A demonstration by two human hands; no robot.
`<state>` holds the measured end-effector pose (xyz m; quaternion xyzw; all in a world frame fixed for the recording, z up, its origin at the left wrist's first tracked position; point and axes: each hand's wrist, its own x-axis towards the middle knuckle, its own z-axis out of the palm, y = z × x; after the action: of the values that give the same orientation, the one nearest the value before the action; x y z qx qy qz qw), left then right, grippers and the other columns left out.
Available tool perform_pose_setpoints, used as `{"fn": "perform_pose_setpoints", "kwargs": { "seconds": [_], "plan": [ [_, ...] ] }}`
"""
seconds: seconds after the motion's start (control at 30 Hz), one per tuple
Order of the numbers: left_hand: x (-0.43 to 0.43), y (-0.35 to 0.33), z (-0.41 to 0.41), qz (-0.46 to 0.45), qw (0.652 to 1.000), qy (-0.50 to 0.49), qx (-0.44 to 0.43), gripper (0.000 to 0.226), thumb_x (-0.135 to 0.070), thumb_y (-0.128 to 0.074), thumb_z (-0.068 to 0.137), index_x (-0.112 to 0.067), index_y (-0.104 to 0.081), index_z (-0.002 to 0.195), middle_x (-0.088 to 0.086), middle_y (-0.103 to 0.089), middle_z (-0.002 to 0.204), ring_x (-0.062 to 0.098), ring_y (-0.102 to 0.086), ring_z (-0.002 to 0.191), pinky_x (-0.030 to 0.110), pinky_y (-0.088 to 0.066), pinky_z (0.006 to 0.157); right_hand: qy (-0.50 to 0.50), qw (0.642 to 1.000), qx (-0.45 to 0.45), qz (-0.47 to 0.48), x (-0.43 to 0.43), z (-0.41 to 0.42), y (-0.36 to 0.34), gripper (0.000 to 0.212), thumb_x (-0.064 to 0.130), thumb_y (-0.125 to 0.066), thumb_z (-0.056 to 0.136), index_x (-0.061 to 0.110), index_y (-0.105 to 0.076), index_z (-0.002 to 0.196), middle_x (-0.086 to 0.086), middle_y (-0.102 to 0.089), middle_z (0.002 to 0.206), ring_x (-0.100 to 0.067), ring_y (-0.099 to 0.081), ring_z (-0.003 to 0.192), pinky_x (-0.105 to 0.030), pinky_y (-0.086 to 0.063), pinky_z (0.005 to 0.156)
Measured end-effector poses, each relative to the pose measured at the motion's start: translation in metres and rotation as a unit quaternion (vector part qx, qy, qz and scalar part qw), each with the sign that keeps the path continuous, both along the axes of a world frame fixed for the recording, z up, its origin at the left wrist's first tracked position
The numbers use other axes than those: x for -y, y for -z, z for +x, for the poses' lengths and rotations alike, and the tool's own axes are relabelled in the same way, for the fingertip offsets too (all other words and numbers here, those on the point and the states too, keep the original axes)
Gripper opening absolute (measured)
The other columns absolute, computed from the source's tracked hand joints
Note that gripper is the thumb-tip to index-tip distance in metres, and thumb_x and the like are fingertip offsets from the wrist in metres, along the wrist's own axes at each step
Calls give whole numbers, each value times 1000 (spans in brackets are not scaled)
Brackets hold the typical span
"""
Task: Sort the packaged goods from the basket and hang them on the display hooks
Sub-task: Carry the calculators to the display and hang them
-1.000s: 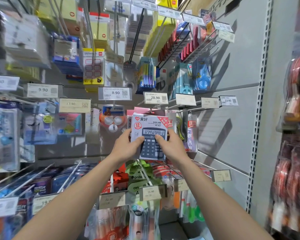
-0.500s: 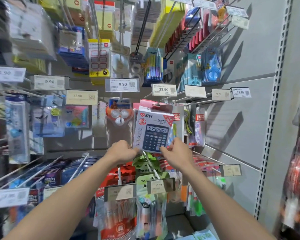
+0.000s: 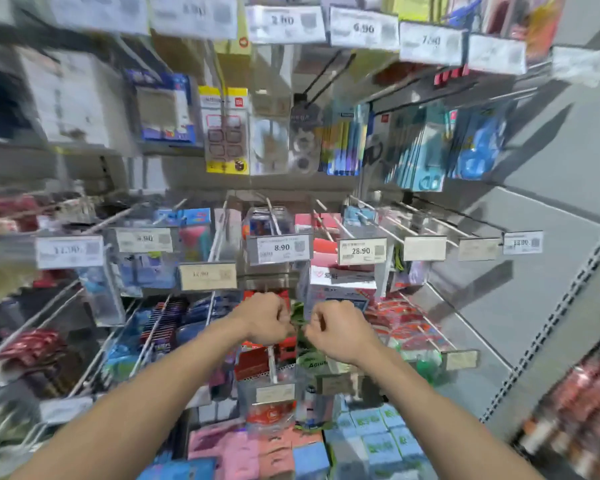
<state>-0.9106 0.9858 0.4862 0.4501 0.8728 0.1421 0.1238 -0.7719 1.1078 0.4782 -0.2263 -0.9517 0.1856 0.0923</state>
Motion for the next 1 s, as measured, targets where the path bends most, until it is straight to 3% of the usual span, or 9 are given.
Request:
{"fn": "perform_pose_setpoints", "kwargs": {
  "seconds": [0.1, 0.17, 0.33, 0.5, 0.6, 0.67, 0.8, 1.0],
  "plan": [
    [34, -52, 9, -43, 998, 41, 16, 17, -33, -67, 89, -17, -61, 89, 5, -70, 92, 24, -62, 86, 33, -48, 80, -29, 997, 47, -47, 19, 7, -62, 17, 25, -60, 86, 22, -51, 72, 2, -61, 72, -25, -60, 77, -33, -42, 64],
    [59, -84, 16, -68, 995, 61, 32, 18, -31, -68, 90, -15, -59, 91, 4, -63, 88, 22, -55, 81, 33, -44, 74, -51, 995, 73, -53, 37, 17, -103, 10, 24, -62, 87, 15, -60, 84, -1, -68, 81, -25, -63, 81, -34, -48, 70],
    [108, -179, 34, -45, 996, 32, 65, 20, -29, -71, 91, -17, -56, 97, 4, -65, 92, 20, -57, 83, 32, -45, 70, -98, 991, 84, -35, 70, 27, -196, 42, 50, -75, 86, 14, -61, 104, -8, -71, 98, -27, -65, 91, -38, -53, 80],
    [161, -252, 48, -36, 999, -9, 18, 48, -36, -69, 96, -9, -53, 132, 8, -63, 119, 30, -61, 114, 30, -45, 84, -151, 988, 25, -22, 110, 33, -266, 70, 51, -77, 86, 14, -54, 140, -6, -63, 137, -24, -61, 123, -32, -49, 98],
    [202, -288, 68, -53, 997, -49, -12, 70, -37, -66, 98, -7, -37, 154, 13, -47, 154, 30, -48, 138, 32, -41, 107, -186, 982, 32, 0, 135, 41, -291, 76, 51, -75, 87, 14, -47, 147, -6, -54, 148, -25, -53, 132, -32, -43, 107],
    [232, -305, 82, -50, 995, -79, -28, 74, -39, -66, 99, -7, -32, 156, 14, -40, 159, 30, -43, 142, 37, -38, 114, -211, 977, 30, 3, 152, 49, -307, 74, 48, -74, 89, 14, -46, 149, -6, -52, 149, -25, -51, 134, -29, -39, 106],
    [295, -323, 120, -27, 986, -160, -24, 69, -41, -68, 97, -10, -38, 151, 14, -47, 153, 31, -51, 134, 40, -43, 109, -275, 959, 50, 35, 187, 62, -325, 80, 51, -70, 92, 12, -38, 155, -9, -42, 157, -28, -42, 143, -38, -36, 116],
    [428, -294, 224, -24, 951, -309, -9, 72, -42, -65, 99, -11, -33, 156, 12, -42, 156, 30, -46, 137, 40, -41, 110, -416, 907, 44, 55, 290, 83, -323, 80, 51, -69, 92, 11, -38, 154, -10, -44, 156, -28, -45, 140, -36, -37, 112]
  ]
}}
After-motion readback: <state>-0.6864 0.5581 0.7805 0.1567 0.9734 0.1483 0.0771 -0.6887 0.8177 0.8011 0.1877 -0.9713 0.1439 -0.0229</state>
